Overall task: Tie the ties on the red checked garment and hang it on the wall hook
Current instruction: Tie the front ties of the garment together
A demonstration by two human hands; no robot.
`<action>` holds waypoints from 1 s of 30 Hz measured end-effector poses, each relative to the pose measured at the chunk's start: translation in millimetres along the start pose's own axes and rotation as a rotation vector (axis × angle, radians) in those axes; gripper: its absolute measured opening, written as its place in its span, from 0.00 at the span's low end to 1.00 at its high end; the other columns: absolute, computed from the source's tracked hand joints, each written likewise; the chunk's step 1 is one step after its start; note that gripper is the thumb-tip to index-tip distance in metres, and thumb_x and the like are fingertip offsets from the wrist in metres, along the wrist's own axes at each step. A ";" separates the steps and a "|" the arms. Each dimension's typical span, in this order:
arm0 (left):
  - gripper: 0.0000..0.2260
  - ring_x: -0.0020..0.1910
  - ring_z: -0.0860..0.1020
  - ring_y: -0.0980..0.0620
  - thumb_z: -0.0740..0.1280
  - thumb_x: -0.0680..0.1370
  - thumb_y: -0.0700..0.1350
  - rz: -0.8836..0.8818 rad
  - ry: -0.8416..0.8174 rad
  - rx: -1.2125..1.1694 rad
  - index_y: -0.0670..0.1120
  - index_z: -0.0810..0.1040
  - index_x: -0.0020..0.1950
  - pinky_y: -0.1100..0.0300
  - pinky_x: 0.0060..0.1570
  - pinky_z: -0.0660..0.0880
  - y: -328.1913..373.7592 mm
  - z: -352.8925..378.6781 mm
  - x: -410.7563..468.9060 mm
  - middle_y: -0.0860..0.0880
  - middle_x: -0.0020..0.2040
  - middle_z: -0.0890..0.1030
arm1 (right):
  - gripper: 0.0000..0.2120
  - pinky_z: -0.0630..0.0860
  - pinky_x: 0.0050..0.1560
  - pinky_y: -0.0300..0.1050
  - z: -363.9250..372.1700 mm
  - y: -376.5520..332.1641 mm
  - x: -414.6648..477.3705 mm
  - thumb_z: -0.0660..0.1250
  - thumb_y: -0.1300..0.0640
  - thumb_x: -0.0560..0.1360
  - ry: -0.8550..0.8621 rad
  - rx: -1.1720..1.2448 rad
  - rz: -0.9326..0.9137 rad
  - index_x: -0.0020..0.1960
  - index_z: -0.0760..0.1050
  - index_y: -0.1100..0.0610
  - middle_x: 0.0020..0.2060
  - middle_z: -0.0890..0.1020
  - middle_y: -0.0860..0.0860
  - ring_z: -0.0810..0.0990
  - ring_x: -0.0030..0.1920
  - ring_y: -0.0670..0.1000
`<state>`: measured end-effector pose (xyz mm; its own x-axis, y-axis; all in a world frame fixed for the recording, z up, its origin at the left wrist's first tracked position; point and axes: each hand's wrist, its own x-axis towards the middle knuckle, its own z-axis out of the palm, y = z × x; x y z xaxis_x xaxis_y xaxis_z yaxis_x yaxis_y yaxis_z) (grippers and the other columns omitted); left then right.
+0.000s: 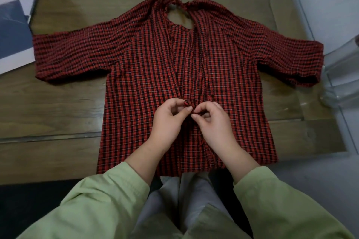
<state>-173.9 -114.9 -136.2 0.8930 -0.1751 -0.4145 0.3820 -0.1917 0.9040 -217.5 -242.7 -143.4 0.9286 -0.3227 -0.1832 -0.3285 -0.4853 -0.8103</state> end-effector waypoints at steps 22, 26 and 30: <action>0.11 0.45 0.78 0.59 0.69 0.76 0.40 0.210 -0.102 0.305 0.51 0.75 0.55 0.64 0.48 0.77 -5.7 -3.0 3.8 0.54 0.46 0.79 | 0.16 0.78 0.46 0.35 5.7 3.2 8.4 0.73 0.63 0.70 0.039 0.024 -0.020 0.51 0.73 0.48 0.50 0.74 0.43 0.78 0.46 0.43; 0.06 0.44 0.77 0.57 0.66 0.78 0.41 0.224 -0.105 0.379 0.48 0.70 0.52 0.62 0.47 0.76 -3.5 -5.1 5.7 0.52 0.45 0.78 | 0.14 0.77 0.47 0.32 1.3 3.3 5.2 0.74 0.60 0.71 0.048 0.049 -0.046 0.54 0.77 0.50 0.49 0.76 0.41 0.78 0.47 0.41; 0.06 0.41 0.77 0.53 0.64 0.79 0.42 0.242 -0.123 0.429 0.47 0.67 0.50 0.56 0.44 0.77 -0.9 -11.1 7.3 0.52 0.43 0.77 | 0.06 0.77 0.49 0.34 -1.0 10.1 -1.2 0.73 0.57 0.72 0.059 0.092 -0.052 0.48 0.81 0.50 0.46 0.83 0.45 0.82 0.48 0.42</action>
<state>-165.1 -105.2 -139.0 0.8993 -0.3716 -0.2308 0.0120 -0.5065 0.8621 -222.1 -248.0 -150.8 0.9313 -0.3476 -0.1085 -0.2602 -0.4267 -0.8662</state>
